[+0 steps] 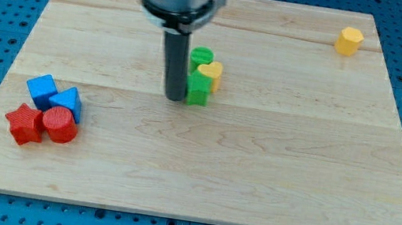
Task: Move the yellow hexagon closer to the green star
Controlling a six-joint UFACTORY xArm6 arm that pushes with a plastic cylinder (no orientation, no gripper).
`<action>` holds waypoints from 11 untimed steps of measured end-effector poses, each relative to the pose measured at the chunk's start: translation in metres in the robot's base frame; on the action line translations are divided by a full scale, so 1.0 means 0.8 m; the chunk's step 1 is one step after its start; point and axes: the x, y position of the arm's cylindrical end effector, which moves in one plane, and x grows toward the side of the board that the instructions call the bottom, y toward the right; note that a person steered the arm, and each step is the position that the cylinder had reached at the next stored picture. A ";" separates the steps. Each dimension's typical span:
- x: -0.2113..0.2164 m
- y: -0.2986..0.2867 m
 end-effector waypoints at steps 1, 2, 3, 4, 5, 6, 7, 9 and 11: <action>0.000 0.006; 0.038 0.017; 0.048 0.112; -0.021 0.228; -0.098 0.340; -0.166 0.430; -0.239 0.410; -0.247 0.302; -0.233 0.347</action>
